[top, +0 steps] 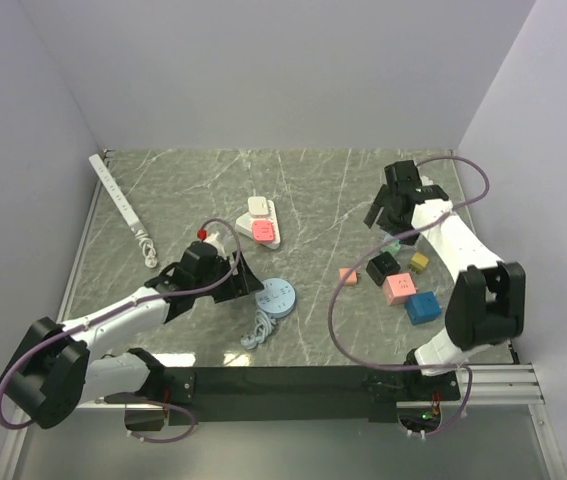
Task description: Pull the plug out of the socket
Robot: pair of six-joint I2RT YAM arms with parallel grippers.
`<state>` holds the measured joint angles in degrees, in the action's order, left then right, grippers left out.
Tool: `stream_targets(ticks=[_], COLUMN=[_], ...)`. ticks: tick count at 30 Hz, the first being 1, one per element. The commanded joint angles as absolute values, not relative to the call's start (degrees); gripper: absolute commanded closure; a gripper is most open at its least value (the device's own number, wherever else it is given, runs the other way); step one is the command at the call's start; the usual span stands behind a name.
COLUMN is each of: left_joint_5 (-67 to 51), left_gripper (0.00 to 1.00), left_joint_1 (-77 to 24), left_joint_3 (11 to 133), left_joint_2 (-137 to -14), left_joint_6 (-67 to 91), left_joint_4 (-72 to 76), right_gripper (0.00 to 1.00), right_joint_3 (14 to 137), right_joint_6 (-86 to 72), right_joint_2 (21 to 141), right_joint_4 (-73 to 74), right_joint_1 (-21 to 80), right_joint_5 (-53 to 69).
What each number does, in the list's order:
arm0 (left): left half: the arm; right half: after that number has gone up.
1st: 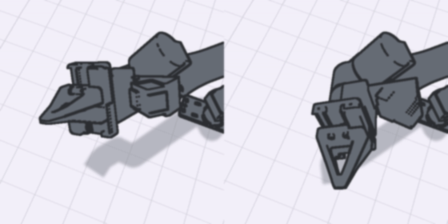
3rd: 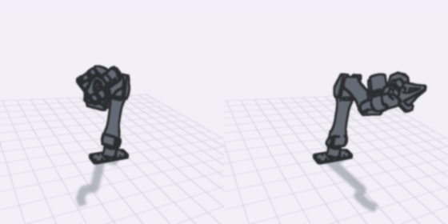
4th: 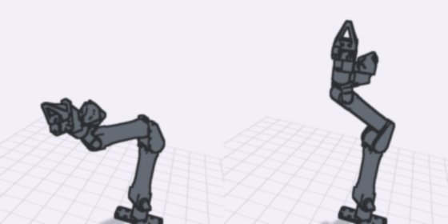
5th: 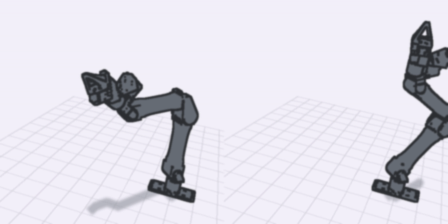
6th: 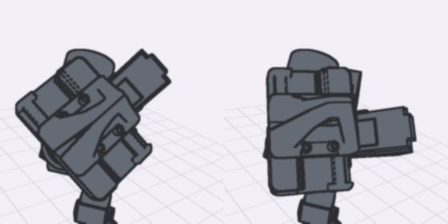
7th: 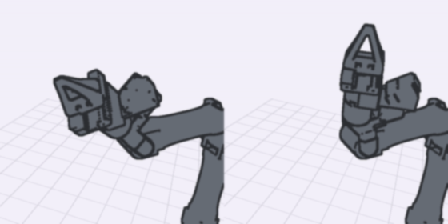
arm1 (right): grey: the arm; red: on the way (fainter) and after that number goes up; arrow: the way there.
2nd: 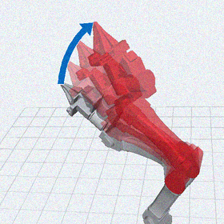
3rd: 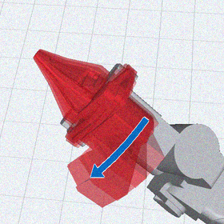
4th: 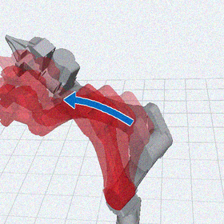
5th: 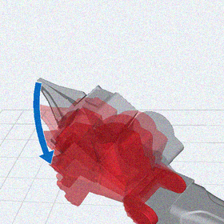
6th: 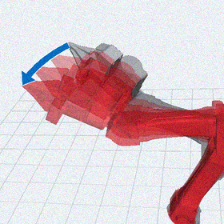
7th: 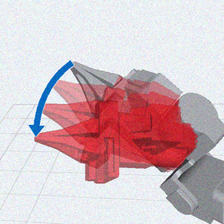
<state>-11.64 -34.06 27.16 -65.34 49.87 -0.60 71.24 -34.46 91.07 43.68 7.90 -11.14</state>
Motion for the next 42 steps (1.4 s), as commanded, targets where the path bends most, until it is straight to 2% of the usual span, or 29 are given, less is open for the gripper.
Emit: stream_targets(ticks=[1,7,16,24,27,28,30,31,36,42], left_joint_5=[-9.94,-7.38,-6.76,-9.93,-8.36,-6.96,-1.95,-0.80,5.09,3.96], left_gripper=[0.25,0.23,0.23,0.23,0.43,0.68,0.96,0.99,0.99,0.99], left_joint_1=[-34.45,-39.11,-46.30,-53.52,-53.79,-53.79,-53.35,-52.65,-44.93,-20.88], left_joint_3=[35.30,49.64,52.03,51.16,49.57,49.22,48.78,48.61,47.38,45.61], left_joint_2=[-68.71,-81.28,-86.03,-91.75,-94.99,-95.62,-96.24,-95.72,-87.12,-77.09], left_joint_6=[45.54,37.27,36.48,37.70,38.49,38.93,40.16,40.51,41.75,38.59], left_joint_4=[-5.43,-22.14,-32.51,-29.80,-28.74,-28.74,-29.97,-30.41,-34.53,-36.39], right_gripper=[0.12,0.12,0.12,0.12,0.12,0.12,0.13,0.14,0.16,0.18], right_joint_3=[71.99,66.45,61.88,61.61,61.61,61.61,61.79,61.87,61.79,61.35], right_joint_6=[-33.31,-36.82,-37.97,-38.32,-38.32,-38.32,-38.23,-38.15,-37.71,-38.06], right_joint_2=[84.74,78.93,73.83,74.62,74.62,74.62,74.36,74.09,73.30,74.61], right_joint_4=[44.83,43.25,43.51,42.98,42.89,42.98,43.07,42.98,42.10,40.17], right_joint_1=[13.17,19.07,19.86,19.78,19.86,19.86,19.95,19.95,20.56,22.06], right_joint_5=[-10.37,-5.02,-4.13,-3.52,-3.16,-3.16,-3.08,-3.08,-1.23,1.13])
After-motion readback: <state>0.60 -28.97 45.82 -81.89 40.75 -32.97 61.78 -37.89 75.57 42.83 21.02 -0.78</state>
